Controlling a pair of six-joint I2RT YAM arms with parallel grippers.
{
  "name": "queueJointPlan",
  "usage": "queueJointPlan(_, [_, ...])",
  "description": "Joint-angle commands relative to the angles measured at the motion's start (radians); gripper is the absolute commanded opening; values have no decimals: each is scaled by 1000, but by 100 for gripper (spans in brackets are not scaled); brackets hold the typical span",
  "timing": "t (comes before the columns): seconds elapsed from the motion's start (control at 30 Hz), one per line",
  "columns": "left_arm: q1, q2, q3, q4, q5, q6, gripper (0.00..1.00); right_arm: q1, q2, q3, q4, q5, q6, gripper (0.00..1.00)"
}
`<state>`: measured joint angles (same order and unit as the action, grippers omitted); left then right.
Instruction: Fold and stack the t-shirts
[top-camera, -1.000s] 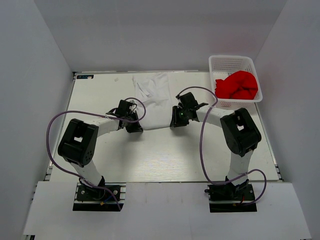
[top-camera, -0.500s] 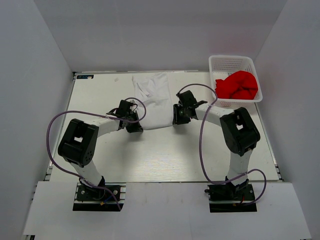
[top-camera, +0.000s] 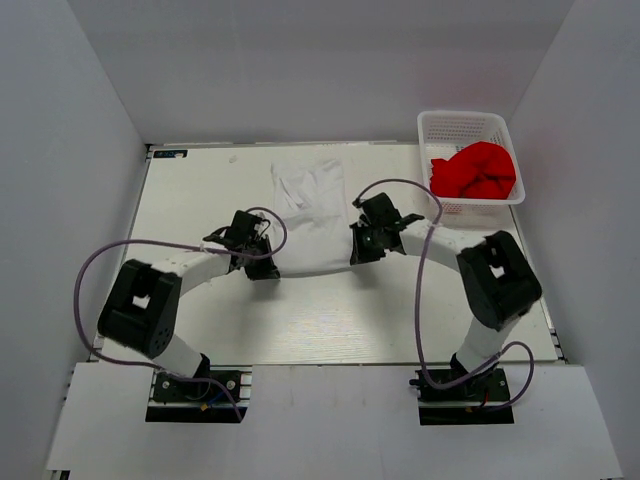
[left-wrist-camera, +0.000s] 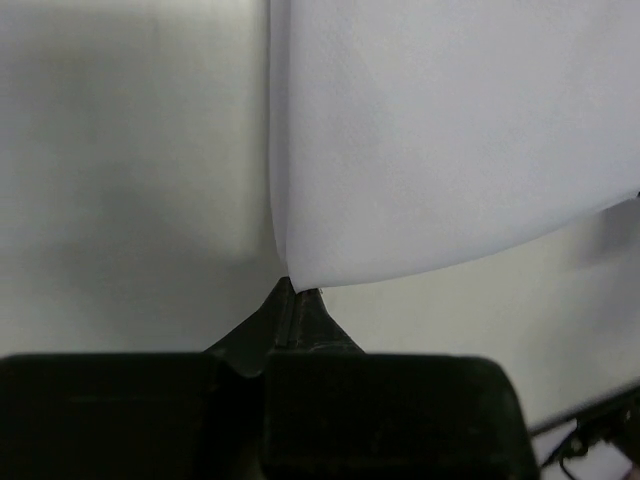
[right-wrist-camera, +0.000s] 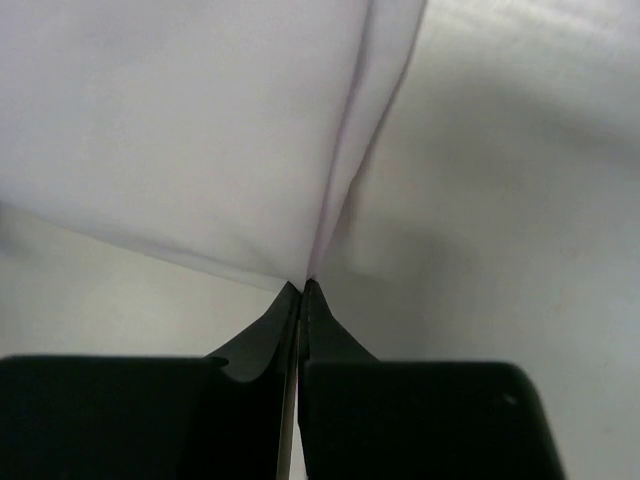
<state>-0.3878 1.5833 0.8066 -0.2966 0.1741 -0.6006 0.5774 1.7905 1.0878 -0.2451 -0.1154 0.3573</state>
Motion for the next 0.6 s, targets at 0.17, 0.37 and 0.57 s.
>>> queueJointPlan(0.17, [-52, -437, -53, -376, 125, -2, 0, 42, -399, -169, -225, -108, -77, 0])
queueJointPlan(0.37, [-62, -588, 60, -466, 171, 9, 0, 45, -551, -99, -341, -182, -92, 0])
queueJointPlan(0.57, [-62, -568, 150, -435, 72, 21, 0, 35, -488, 46, -395, -89, -96, 0])
